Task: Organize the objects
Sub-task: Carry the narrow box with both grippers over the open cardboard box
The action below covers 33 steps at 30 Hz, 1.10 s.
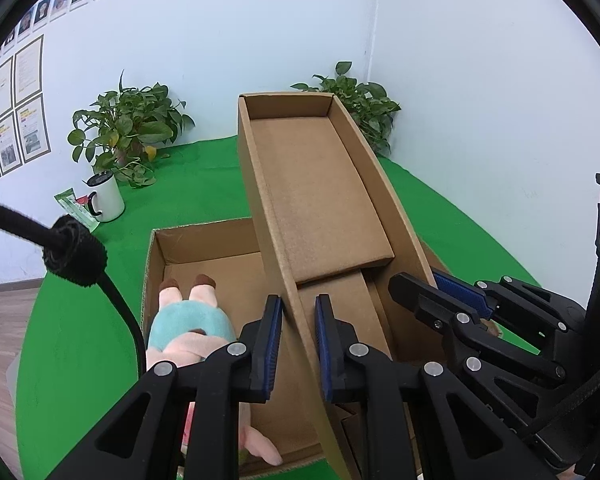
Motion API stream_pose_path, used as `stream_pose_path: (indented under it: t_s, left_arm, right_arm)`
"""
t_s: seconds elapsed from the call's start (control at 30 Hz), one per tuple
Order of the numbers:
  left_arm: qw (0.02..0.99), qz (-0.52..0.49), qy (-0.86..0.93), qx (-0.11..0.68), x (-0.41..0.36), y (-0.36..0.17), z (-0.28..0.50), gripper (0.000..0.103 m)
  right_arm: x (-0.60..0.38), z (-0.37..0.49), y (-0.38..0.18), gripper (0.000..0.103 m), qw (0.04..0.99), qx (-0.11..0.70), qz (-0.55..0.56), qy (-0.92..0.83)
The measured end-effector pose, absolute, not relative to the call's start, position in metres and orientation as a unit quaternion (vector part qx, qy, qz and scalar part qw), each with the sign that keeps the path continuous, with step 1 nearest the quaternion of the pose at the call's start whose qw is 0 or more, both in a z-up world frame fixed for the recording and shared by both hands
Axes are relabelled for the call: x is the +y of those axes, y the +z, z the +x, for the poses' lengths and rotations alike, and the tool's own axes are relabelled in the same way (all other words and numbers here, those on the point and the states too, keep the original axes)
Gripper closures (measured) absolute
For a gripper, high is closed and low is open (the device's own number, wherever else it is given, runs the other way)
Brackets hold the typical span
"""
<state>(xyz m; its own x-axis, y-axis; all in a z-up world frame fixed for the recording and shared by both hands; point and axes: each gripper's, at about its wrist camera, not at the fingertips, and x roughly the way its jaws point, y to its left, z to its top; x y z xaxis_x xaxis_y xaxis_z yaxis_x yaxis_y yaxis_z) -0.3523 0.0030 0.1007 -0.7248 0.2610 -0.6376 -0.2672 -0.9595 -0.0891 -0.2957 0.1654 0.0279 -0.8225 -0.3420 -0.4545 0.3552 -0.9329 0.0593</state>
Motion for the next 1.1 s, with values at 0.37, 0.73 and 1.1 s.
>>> stream_pose_path:
  t_s: [0.37, 0.73, 1.1]
  left_arm:
    - [0.113, -0.4, 0.909, 0.002, -0.018, 0.03, -0.403, 0.09]
    - [0.098, -0.457, 0.884, 0.005, -0.02, -0.037, -0.418, 0.09]
    - [0.095, -0.465, 0.88, -0.008, -0.027, -0.033, -0.391, 0.09]
  right_arm:
    - [0.152, -0.33, -0.009, 0.091, 0.195, -0.003, 0.264, -0.945]
    - [0.148, -0.348, -0.052, 0.091, 0.199, -0.005, 0.348, -0.916]
    - [0.144, -0.366, -0.081, 0.09, 0.193, 0.002, 0.421, -0.886]
